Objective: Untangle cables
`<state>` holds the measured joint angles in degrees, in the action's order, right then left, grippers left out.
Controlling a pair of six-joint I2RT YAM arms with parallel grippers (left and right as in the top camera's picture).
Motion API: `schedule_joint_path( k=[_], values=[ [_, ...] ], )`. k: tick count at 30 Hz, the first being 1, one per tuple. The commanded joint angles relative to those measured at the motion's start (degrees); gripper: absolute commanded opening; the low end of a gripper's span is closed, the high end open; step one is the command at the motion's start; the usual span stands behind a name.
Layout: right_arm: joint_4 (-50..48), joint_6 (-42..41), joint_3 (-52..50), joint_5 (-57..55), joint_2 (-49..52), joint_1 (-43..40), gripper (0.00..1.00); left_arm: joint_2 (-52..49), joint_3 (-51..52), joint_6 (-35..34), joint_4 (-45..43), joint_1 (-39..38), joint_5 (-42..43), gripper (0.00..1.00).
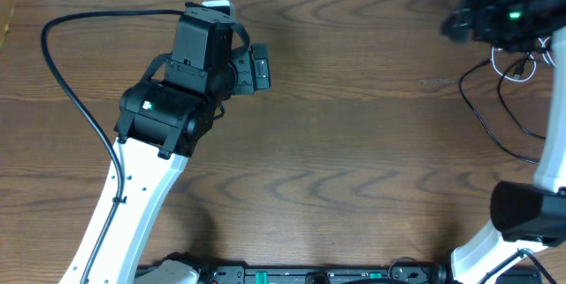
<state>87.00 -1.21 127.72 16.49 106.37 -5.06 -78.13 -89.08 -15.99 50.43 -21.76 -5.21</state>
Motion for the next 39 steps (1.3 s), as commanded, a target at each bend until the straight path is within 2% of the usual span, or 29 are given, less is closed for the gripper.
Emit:
schedule_joint_path(
  k=[1, 6, 10, 18, 21, 34, 39],
  values=[
    [1.73, 1.29, 0.44, -9.42, -0.98, 4.72, 0.99, -0.15, -0.39, 1.16, 0.11, 0.31, -1.88, 0.98],
    [7.32, 1.29, 0.44, -10.25, -3.58, 8.94, 0.99, -0.15, -0.39, 1.16, 0.11, 0.31, -1.88, 0.98],
    [10.32, 1.27, 0.44, -5.46, -7.21, 10.29, 0.99, -0.15, -0.39, 1.16, 0.11, 0.31, -1.88, 0.98],
    [10.27, -4.00, 0.44, 5.38, -13.68, 11.17, 0.99, -0.15, -0.39, 1.16, 0.11, 0.31, -1.88, 0.98],
    [10.27, -4.07, 0.44, 4.85, -14.29, 11.17, 0.99, -0.15, -0.39, 1.16, 0.11, 0.31, -1.88, 0.98],
    [8.72, 4.26, -0.87, 3.06, -14.27, 12.41, 0.99, -0.15, -0.39, 1.16, 0.13, 0.31, -1.88, 0.98],
    [0.85, 8.41, -8.68, 0.96, -16.39, 12.94, 0.99, -0.15, -0.39, 1.16, 0.11, 0.31, -1.88, 0.98]
  ],
)
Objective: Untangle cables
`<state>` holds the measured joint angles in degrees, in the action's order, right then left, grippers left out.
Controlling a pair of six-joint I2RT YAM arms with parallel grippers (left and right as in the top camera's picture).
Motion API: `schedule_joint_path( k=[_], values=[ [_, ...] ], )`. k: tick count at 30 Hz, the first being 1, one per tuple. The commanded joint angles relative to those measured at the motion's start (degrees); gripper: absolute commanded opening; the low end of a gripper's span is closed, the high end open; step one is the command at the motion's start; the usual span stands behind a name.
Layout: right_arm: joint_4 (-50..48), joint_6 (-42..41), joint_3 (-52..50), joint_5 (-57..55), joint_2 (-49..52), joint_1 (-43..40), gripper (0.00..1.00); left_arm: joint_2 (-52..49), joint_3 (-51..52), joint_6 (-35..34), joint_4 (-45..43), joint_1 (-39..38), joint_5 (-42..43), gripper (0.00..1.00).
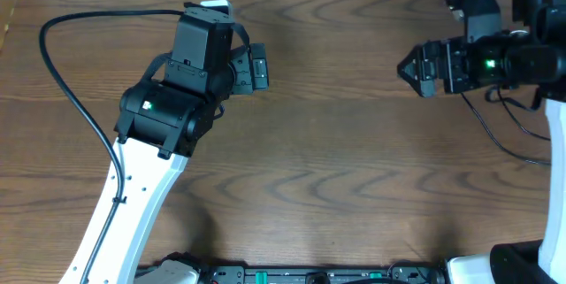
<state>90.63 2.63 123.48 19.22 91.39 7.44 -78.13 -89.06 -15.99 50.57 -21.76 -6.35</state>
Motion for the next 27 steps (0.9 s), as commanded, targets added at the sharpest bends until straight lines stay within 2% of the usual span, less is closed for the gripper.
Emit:
schedule_joint_path(
  k=[1, 7, 16, 22, 27],
  values=[
    [-5.95, 5.38, -7.65, -2.29, -2.69, 0.59, 0.99, -0.15, -0.42, 1.16, 0.00, 0.31, -0.74, 0.98],
    [-26.86, 5.09, -32.37, -3.17, -13.64, 0.92, 0.99, -0.15, -0.42, 1.16, -0.02, 0.31, -0.74, 0.98],
    [-62.10, 5.16, -77.77, -3.65, -39.82, 0.79, 0.99, -0.15, -0.42, 1.16, -0.02, 0.31, -0.74, 0.98],
    [-76.08, 5.16, -100.65, -3.67, -58.90, -0.33, 0.99, -0.15, -0.42, 1.16, 0.00, 0.31, -0.74, 0.98],
    [-80.94, 5.18, -113.33, -3.87, -73.94, -0.61, 0.99, -0.15, -0.42, 1.16, -0.02, 0.31, -0.74, 0.98]
  ],
)
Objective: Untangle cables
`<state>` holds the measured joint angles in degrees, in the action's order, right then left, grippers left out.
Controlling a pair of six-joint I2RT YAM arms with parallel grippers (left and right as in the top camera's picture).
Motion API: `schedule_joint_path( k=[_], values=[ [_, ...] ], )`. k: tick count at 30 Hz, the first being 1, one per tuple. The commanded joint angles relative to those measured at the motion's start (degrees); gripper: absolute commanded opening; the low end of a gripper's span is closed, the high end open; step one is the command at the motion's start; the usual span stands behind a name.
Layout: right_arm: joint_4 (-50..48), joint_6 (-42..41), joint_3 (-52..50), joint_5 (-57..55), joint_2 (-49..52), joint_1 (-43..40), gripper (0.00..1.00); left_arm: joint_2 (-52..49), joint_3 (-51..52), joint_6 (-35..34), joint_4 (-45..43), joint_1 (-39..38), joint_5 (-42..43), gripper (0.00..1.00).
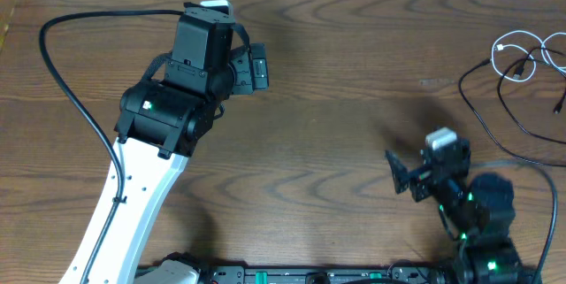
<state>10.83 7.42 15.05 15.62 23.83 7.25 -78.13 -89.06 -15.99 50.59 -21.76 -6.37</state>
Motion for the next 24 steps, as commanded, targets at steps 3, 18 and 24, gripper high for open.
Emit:
schedule_joint_path(
  k=[3, 18, 24],
  values=[
    [-1.22, 0.37, -9.16, -0.26, -12.48, -0.42, 0.99, -0.15, -0.42, 1.16, -0.04, 0.31, -0.72, 0.98],
    [-1.38, 0.39, -12.07, -0.48, -20.85, -0.57, 0.99, -0.15, -0.42, 1.16, -0.02, 0.31, -0.72, 0.98],
    [-4.72, 1.36, -13.16, -0.70, -23.56, -0.63, 0.99, -0.15, -0.42, 1.16, -0.04, 0.31, -0.72, 0.98]
  ],
)
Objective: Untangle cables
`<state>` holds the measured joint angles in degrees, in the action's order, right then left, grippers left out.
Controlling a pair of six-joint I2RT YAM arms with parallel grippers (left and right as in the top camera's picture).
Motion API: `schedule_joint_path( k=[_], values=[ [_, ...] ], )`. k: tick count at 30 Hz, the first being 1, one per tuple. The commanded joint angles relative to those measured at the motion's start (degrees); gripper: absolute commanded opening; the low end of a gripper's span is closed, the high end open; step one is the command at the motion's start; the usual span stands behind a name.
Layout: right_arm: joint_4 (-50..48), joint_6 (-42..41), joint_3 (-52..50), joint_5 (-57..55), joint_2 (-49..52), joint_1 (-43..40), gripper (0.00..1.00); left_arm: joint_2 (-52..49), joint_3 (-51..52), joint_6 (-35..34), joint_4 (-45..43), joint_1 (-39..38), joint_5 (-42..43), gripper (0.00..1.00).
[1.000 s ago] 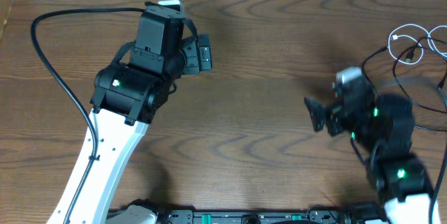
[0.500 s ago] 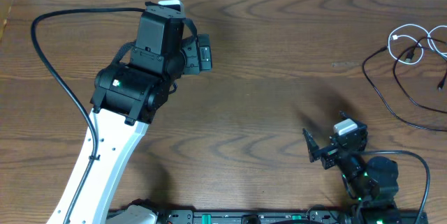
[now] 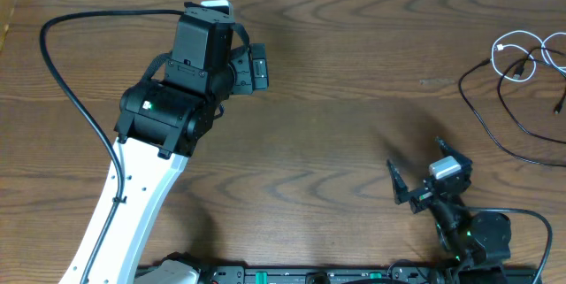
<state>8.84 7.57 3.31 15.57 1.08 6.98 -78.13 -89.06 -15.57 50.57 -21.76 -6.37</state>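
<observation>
A black cable (image 3: 492, 111) and a white cable (image 3: 516, 57) lie together in loose loops at the table's far right edge, the white one partly cut off by the frame. My right gripper (image 3: 417, 164) is folded back near the front edge, well below and left of the cables. It is open and holds nothing. My left gripper (image 3: 259, 67) sits at the upper left, far from the cables, its fingers seen end-on, so their state is unclear.
The left arm's own thick black lead (image 3: 66, 80) curves across the wooden table (image 3: 336, 98) at the far left. The left arm's white link runs down to the front edge. A black rail (image 3: 309, 275) lines the front edge.
The right arm has drawn a little further back toward the front edge, its gripper still open. The cables and the left arm are unchanged.
My right arm first reached over the cables at the far right corner, hiding part of them. Then its gripper pointed left beside them at mid-height. After that the arm was folded back at the front right, the cables lying uncovered. The left arm never moved.
</observation>
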Motion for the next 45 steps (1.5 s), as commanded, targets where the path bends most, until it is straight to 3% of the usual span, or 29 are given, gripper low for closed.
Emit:
schedule_joint_path(
  k=[1, 6, 10, 13, 45],
  values=[
    [-5.66, 1.18, -2.69, -0.63, -0.81, -0.39, 0.99, -0.15, -0.42, 0.74, -0.02, 0.31, -0.72, 0.98],
    [-9.49, 1.53, -2.99, -0.68, -0.81, -0.57, 0.99, -0.15, -0.42, 0.74, 0.00, 0.31, -0.72, 0.98],
    [-5.33, 1.33, -3.02, -0.63, -0.81, -0.57, 0.99, -0.15, -0.42, 0.74, -0.02, 0.31, -0.72, 0.98],
    [-5.62, -1.53, -2.99, -0.63, -0.74, -0.57, 0.99, -0.15, -0.42, 0.74, 0.00, 0.31, -0.72, 0.98],
    [-5.68, -1.53, -2.99, -0.63, -0.70, -0.57, 0.99, 0.61, -0.42, 0.76, 1.09, 0.28, -0.76, 0.98]
  ],
)
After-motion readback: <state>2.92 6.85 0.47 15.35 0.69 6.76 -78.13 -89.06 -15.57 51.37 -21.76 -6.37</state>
